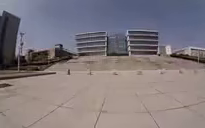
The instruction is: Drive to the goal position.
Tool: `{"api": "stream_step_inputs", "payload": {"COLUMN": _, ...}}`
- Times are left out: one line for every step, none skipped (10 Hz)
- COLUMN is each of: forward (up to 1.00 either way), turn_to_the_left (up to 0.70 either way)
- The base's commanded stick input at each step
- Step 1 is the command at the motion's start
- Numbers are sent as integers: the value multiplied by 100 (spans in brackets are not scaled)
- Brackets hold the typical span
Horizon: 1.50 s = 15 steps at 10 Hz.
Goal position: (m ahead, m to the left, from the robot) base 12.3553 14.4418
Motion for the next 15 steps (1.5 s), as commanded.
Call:
{"api": "stream_step_inputs", "payload": {"forward": 70, "turn_to_the_left": -32}}
{"api": "stream_step_inputs", "payload": {"forward": 70, "turn_to_the_left": -32}}
{"api": "stream_step_inputs", "payload": {"forward": 70, "turn_to_the_left": -32}}
{"api": "stream_step_inputs", "payload": {"forward": 70, "turn_to_the_left": -32}}
{"api": "stream_step_inputs", "payload": {"forward": 70, "turn_to_the_left": -31}}
{"api": "stream_step_inputs", "payload": {"forward": 70, "turn_to_the_left": -22}}
{"api": "stream_step_inputs", "payload": {"forward": 70, "turn_to_the_left": 0}}
{"api": "stream_step_inputs", "payload": {"forward": 70, "turn_to_the_left": 0}}
{"api": "stream_step_inputs", "payload": {"forward": 70, "turn_to_the_left": 0}}
{"api": "stream_step_inputs", "payload": {"forward": 70, "turn_to_the_left": 0}}
{"api": "stream_step_inputs", "payload": {"forward": 70, "turn_to_the_left": 0}}
{"api": "stream_step_inputs", "payload": {"forward": 70, "turn_to_the_left": 0}}
{"api": "stream_step_inputs", "payload": {"forward": 70, "turn_to_the_left": 0}}
{"api": "stream_step_inputs", "payload": {"forward": 70, "turn_to_the_left": 0}}
{"api": "stream_step_inputs", "payload": {"forward": 70, "turn_to_the_left": 0}}
